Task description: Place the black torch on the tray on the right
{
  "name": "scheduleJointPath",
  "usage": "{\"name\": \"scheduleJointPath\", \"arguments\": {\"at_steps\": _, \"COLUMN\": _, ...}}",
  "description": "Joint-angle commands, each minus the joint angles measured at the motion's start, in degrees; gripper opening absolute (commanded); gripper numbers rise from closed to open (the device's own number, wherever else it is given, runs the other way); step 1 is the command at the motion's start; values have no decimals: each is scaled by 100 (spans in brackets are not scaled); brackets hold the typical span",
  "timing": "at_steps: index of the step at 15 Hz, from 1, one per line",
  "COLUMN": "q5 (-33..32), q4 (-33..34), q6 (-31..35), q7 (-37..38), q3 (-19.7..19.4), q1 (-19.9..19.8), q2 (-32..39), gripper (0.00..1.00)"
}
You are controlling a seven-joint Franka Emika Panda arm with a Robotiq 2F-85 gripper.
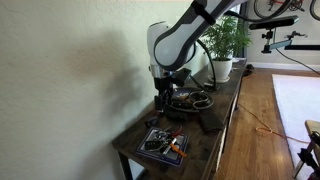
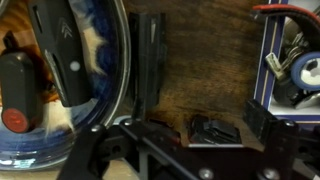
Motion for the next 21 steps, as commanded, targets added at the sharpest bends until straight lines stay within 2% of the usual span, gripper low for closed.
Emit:
{"name": "scheduleJointPath", "arguments": {"at_steps": 1, "q5": -54, "q4": 388, "q6": -63, "q7": -152, "q3": 0, "q1": 1, "q2": 322, "gripper": 100}}
{"name": "scheduleJointPath", "arguments": {"at_steps": 11, "q5": -138, "q4": 958, "q6": -198, "q7": -207, "q3": -80, "q1": 22, "q2": 850, "gripper": 100}}
{"name": "scheduleJointPath", "arguments": {"at_steps": 21, "q5": -215, "q4": 660, "q6": -103, "q7": -125, "q3": -135, "q1": 2, "q2": 709, "gripper": 100}}
